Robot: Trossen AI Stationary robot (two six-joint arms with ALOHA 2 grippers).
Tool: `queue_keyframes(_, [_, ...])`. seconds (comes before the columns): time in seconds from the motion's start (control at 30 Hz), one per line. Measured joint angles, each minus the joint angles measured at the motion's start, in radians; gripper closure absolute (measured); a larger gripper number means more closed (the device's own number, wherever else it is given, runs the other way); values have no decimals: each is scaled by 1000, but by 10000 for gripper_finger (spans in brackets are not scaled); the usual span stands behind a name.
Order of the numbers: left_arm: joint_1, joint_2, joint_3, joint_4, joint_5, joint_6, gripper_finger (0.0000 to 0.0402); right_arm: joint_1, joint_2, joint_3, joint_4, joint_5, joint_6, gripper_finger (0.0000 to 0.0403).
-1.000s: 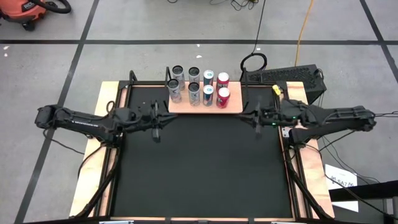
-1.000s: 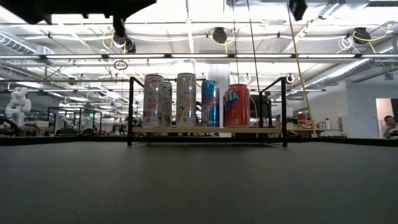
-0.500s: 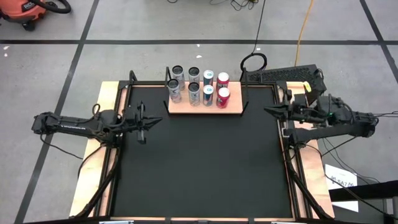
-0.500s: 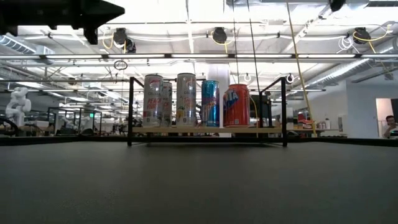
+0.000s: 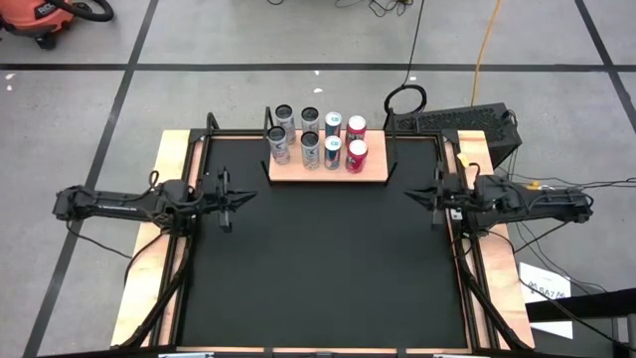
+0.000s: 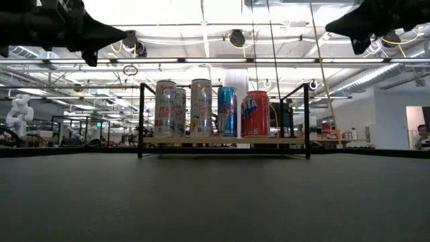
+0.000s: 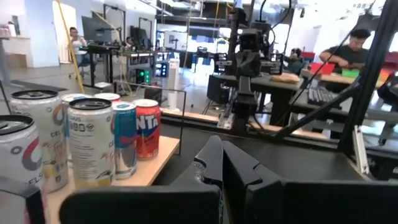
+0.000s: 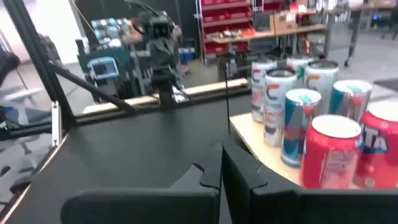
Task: Place canned beverage on shelf
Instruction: Return to Home Position
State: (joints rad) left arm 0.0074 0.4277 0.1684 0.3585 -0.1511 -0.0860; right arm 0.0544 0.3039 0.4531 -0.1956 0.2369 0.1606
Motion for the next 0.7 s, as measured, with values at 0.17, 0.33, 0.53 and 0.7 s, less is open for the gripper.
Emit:
queue_keyframes(0.17, [24, -58, 0, -97, 21, 22, 402, 0, -95, -66, 14, 2, -19, 403])
queue_keyframes(0.33, [46, -130, 0, -177, 28, 34, 402, 0, -220, -136, 14, 2, 2, 403])
queue_keyframes(0.53, [74, -188, -75, -148, 36, 41, 402, 0, -303, -219, 59, 3, 12, 403])
queue_keyframes(0.7, [97, -203, -147, -32, 44, 16, 402, 0, -298, -292, 146, -5, 10, 403])
